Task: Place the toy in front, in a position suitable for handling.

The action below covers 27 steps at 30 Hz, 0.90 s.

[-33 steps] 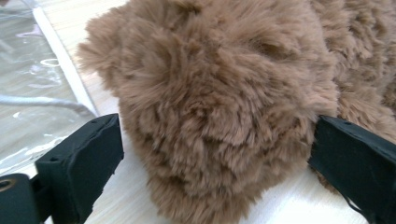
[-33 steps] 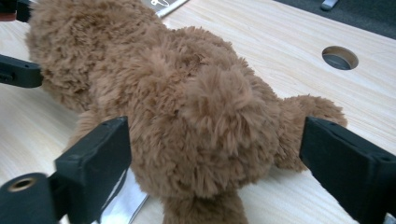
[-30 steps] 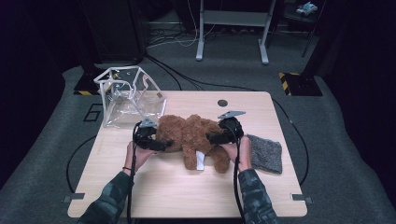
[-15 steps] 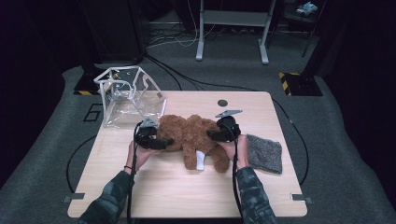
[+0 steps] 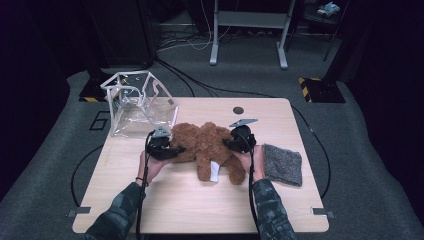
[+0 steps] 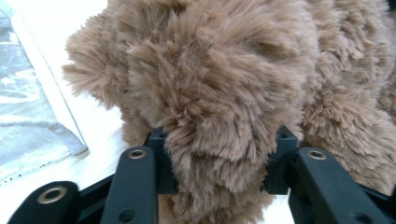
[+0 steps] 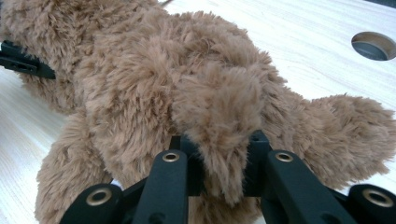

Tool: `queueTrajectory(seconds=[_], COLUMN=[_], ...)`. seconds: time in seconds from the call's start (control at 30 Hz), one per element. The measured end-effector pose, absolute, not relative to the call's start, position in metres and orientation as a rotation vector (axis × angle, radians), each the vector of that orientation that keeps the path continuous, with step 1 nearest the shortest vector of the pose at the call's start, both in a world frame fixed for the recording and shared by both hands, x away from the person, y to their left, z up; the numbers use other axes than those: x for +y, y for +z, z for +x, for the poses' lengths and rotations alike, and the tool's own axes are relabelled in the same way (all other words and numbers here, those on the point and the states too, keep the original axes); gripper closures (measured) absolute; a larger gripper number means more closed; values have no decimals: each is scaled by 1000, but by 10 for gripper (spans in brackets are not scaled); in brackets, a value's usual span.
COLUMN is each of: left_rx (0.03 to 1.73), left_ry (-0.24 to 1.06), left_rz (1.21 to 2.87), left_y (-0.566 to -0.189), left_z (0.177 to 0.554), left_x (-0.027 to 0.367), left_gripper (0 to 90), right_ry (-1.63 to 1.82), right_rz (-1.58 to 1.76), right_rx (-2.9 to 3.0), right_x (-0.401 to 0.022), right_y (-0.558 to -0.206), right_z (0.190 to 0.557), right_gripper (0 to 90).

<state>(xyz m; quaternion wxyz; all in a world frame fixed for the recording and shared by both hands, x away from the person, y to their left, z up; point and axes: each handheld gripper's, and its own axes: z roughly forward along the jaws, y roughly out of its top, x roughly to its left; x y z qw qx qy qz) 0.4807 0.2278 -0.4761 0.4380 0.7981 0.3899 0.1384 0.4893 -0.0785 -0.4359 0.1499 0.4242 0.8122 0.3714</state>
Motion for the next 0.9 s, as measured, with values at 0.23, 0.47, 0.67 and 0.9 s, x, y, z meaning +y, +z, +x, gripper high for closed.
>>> queueTrajectory(seconds=[0.23,0.47,0.67,0.9], left_rx=[968,964,959,957], left_ry=[333,343,320,292], left_rz=[1957,1925,1920,1929], left_y=[-471,-458,-451,-455], left_z=[475,460,449,439], left_x=[227,222,215,208], left_gripper=[608,610,609,603], right_ry=[1093,1111,1101,1083], right_rz=[1215,1164,1138,1159], right_rx=[2306,2283,2277,2283], right_x=[-81,-89,-96,-104], right_y=[-431,-416,-405,-404], right_z=[484,472,460,449], right_gripper=[780,784,783,781])
